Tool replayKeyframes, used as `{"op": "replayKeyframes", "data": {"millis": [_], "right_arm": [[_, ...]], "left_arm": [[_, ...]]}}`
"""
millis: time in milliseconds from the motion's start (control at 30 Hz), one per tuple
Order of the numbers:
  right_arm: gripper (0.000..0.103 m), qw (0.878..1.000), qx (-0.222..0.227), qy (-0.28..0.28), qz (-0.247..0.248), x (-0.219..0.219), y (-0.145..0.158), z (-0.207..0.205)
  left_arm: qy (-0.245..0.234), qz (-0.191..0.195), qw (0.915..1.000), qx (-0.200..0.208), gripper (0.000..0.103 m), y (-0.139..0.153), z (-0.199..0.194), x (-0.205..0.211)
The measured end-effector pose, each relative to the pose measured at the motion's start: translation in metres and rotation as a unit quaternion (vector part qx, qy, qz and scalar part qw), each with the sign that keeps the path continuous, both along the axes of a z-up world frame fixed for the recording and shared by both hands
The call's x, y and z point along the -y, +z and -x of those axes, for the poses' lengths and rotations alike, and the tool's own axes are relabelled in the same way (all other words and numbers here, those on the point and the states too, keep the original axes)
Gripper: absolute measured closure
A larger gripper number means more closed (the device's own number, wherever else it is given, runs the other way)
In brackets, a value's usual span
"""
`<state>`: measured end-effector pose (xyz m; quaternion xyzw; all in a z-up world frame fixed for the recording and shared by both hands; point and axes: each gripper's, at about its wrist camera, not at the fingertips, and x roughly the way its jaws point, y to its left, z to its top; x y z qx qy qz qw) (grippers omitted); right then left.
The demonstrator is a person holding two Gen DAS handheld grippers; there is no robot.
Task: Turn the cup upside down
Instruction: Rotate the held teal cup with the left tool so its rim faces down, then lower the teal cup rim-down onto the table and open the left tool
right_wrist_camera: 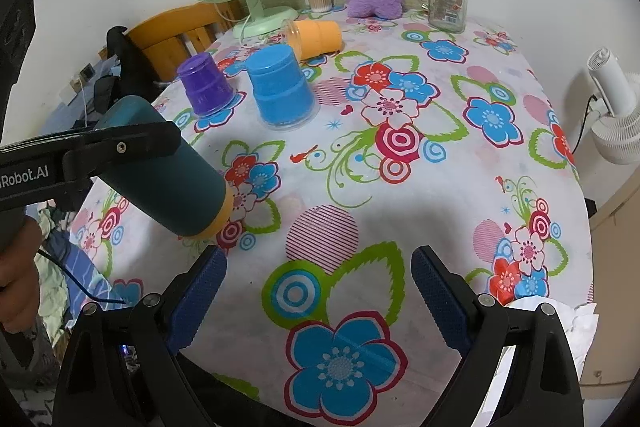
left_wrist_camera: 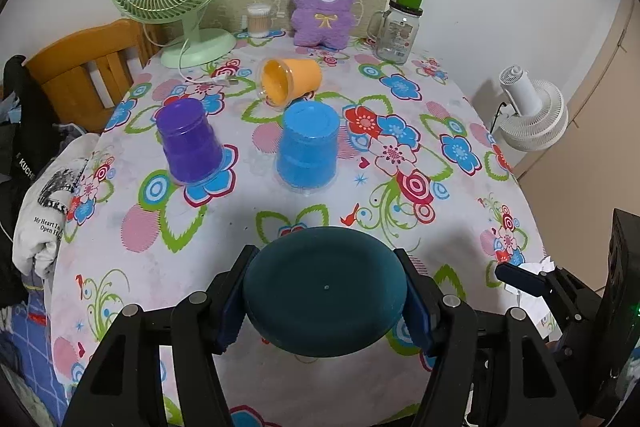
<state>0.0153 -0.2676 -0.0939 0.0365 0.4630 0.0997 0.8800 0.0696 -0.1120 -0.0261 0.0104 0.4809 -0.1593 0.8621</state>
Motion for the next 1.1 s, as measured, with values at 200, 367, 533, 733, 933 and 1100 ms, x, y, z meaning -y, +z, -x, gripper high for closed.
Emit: {"op": "replayKeyframes", "data": {"millis": [200, 367, 533, 733, 933, 1100], "right_arm": [[0.008, 1.000, 0.000, -0.004, -0.001, 0.003, 0.001, 0.001], [0.008, 1.000, 0.000, -0.006, -0.002, 0.006, 0.000, 0.002], [0.008, 1.000, -0.001, -0.007, -0.002, 0.008, -0.001, 0.001], [0.008, 1.000, -0.002, -0.006, -0.001, 0.007, -0.001, 0.001], [0.008, 1.000, 0.001, -0.006, -0.001, 0.004, 0.001, 0.000], [0.008, 1.000, 0.005, -0.004, 0.002, -0.001, 0.004, 0.000]], "left_arm": [[-0.002, -0.001, 1.0000, 0.000, 0.035, 0.000, 0.005, 0.002], [-0.003, 0.001, 1.0000, 0.004, 0.027, 0.003, 0.006, 0.004], [0.001, 0.006, 0.9999, 0.015, 0.021, 0.009, 0.008, 0.003], [0.004, 0.005, 0.9999, 0.014, 0.019, 0.008, 0.009, 0.001], [0.005, 0.007, 0.9998, 0.018, 0.019, 0.008, 0.012, -0.001], [0.009, 0.010, 0.9998, 0.017, 0.019, 0.008, 0.013, -0.005]]}}
